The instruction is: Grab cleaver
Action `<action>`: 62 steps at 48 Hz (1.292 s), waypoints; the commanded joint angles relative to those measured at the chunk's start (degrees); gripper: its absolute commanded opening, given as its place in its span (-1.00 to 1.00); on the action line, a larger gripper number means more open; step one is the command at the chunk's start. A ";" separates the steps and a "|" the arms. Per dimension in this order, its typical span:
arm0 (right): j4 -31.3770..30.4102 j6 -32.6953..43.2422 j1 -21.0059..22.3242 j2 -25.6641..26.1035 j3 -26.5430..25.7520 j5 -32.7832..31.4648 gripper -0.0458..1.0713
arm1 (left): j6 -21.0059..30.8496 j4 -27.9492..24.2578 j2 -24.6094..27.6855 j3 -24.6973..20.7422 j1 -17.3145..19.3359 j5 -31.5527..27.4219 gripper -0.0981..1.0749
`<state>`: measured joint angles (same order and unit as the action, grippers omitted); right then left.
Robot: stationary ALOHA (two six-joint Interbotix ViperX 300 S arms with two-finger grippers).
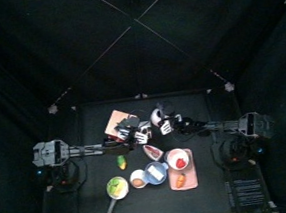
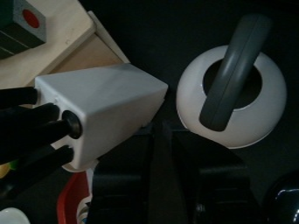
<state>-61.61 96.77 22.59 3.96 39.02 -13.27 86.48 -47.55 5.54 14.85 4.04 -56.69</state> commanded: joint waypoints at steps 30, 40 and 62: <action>-0.35 -0.35 0.35 -2.37 -4.22 0.18 0.15 | 0.26 0.09 0.18 -2.64 0.09 -1.85 0.57; -0.35 -0.44 0.35 -2.37 -4.04 0.18 0.15 | 0.09 0.09 0.62 -2.99 0.18 -1.85 0.29; -0.35 -0.53 0.18 -2.37 -4.13 0.18 0.15 | -0.09 0.09 0.62 -2.90 0.09 -1.93 0.11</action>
<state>-61.79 96.42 22.59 0.62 36.04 -13.27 86.48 -47.29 6.77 13.45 4.04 -58.54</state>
